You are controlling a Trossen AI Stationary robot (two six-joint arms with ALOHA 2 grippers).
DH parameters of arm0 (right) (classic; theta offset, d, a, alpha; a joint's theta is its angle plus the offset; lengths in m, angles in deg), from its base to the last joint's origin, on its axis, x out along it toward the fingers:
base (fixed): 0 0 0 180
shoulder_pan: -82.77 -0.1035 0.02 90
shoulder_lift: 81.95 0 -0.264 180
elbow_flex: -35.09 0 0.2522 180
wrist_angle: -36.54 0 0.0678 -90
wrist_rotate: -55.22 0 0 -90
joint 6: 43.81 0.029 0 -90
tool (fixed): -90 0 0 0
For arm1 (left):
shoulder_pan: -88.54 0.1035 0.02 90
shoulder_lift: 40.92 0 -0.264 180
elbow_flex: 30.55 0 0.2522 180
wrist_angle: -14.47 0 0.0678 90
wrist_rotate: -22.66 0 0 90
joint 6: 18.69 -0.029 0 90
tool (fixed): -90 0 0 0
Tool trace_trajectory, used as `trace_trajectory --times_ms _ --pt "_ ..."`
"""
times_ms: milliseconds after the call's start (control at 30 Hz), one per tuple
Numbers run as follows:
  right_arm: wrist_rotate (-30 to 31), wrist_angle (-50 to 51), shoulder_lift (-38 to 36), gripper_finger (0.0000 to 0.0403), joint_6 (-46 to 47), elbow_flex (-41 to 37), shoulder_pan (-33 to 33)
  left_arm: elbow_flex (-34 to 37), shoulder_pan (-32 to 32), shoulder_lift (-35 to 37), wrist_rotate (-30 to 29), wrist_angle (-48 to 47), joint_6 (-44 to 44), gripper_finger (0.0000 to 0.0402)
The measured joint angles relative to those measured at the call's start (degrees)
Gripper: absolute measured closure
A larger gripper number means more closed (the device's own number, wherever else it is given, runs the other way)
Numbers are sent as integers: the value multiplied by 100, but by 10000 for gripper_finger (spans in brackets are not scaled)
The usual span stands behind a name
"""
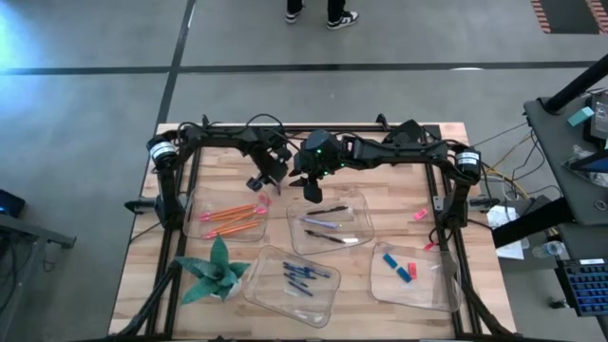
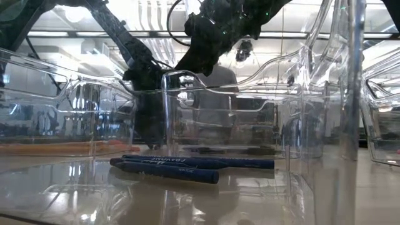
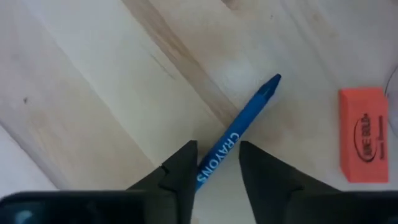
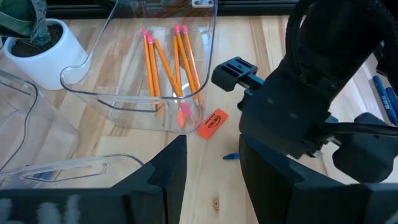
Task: Sort crayons/erasers/pens/pencils in bins
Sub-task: Put the blue crayon into the bottom left transparent bin
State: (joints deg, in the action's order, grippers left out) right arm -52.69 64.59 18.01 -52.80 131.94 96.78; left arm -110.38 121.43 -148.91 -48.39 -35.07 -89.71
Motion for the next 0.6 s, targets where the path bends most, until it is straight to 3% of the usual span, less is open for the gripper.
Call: trace_trajectory --times_ms 333,600 --pt "0 2 0 266 0 0 0 -2 -9 0 -122 23 1178 389" --pt "-1 2 0 266 0 0 -1 0 -7 56 -160 -115 1381 397"
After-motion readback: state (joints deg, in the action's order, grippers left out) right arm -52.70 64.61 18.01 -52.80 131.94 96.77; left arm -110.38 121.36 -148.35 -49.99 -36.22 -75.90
